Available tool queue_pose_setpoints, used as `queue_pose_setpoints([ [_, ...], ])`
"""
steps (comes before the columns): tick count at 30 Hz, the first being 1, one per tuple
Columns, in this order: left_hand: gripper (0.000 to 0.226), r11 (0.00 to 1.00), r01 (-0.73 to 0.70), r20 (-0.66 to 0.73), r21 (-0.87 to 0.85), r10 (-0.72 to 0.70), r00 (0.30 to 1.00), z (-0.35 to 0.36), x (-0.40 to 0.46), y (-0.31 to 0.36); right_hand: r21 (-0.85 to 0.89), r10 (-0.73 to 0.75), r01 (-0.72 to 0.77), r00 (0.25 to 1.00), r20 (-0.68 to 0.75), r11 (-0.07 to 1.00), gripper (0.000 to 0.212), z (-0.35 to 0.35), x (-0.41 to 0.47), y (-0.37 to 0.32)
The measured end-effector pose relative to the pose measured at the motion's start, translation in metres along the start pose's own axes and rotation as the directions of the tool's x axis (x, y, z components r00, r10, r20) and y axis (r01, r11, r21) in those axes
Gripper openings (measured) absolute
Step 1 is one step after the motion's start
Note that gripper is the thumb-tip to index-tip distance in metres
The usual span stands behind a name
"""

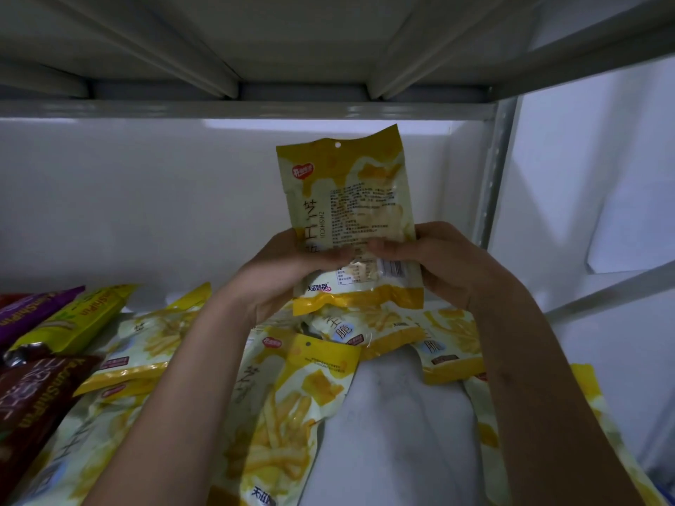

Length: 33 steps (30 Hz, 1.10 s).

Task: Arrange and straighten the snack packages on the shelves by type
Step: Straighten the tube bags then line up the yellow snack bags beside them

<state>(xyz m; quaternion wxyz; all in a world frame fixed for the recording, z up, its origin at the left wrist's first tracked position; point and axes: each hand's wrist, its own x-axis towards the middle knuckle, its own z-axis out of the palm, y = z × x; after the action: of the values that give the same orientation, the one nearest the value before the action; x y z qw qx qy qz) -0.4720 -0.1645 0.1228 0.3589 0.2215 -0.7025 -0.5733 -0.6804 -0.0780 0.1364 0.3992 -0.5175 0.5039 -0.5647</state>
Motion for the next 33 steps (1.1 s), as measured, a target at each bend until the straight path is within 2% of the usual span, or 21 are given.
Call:
queue_pose_setpoints([
  [3, 0.045, 0.999, -0.016, -0.105, 0.052, 0.021, 0.994, 0.004, 0.0, 0.0, 0.002, -0.002, 0.002, 1.0, 0.0, 1.0, 0.054, 0.003, 0.0, 0.001],
  [6, 0.033, 0.997, -0.014, -0.166, 0.074, 0.026, 0.986, 0.005, 0.002, 0.0, -0.037, 0.039, -0.037, 0.997, 0.063, 0.999, 0.053, 0.005, -0.003, 0.0],
  [8, 0.033, 0.996, -0.013, -0.174, 0.092, 0.029, 0.984, 0.006, 0.002, 0.0, -0.094, 0.035, -0.028, 0.997, 0.075, 0.995, 0.047, 0.004, -0.003, 0.001],
  [10, 0.036, 0.99, -0.024, -0.171, 0.137, 0.048, 0.984, 0.008, 0.001, 0.0, -0.123, -0.003, 0.006, 1.0, 0.024, 0.992, 0.039, 0.002, 0.0, 0.003],
  [14, 0.044, 0.996, -0.004, -0.102, 0.091, 0.013, 0.995, 0.006, -0.001, 0.001, -0.146, -0.037, 0.03, 0.998, -0.046, 0.989, 0.01, -0.002, 0.004, 0.006],
  [18, 0.038, 0.993, 0.04, -0.139, 0.107, -0.025, 0.99, 0.004, 0.0, 0.001, -0.141, -0.029, 0.021, 0.998, -0.058, 0.99, 0.025, -0.002, 0.006, 0.007],
  [20, 0.034, 0.995, 0.044, -0.163, 0.094, -0.028, 0.986, 0.004, 0.002, -0.001, -0.151, -0.038, 0.03, 0.998, -0.052, 0.988, 0.021, -0.001, 0.005, 0.007],
  [22, 0.027, 0.998, 0.04, -0.148, 0.052, -0.032, 0.988, 0.004, 0.002, -0.002, -0.084, -0.013, 0.013, 1.0, -0.003, 0.996, 0.019, 0.0, 0.003, 0.006],
  [24, 0.023, 0.999, 0.033, -0.116, 0.012, -0.031, 0.993, 0.006, 0.001, -0.001, -0.062, -0.005, 0.007, 0.999, 0.033, 0.998, 0.029, 0.0, 0.001, 0.005],
  [26, 0.025, 1.0, 0.024, -0.089, -0.002, -0.024, 0.996, 0.008, 0.001, -0.001, -0.108, -0.017, 0.016, 1.0, -0.005, 0.994, 0.037, -0.001, 0.003, 0.006],
  [29, 0.033, 0.999, 0.016, -0.064, 0.029, -0.014, 0.998, 0.01, 0.001, -0.001, -0.106, -0.043, 0.035, 0.996, -0.076, 0.994, 0.033, -0.004, 0.006, 0.009],
  [33, 0.044, 1.0, 0.004, -0.06, 0.023, -0.003, 0.998, 0.007, 0.001, -0.002, -0.091, -0.053, 0.044, 0.994, -0.096, 0.995, 0.03, -0.006, 0.005, 0.009],
])
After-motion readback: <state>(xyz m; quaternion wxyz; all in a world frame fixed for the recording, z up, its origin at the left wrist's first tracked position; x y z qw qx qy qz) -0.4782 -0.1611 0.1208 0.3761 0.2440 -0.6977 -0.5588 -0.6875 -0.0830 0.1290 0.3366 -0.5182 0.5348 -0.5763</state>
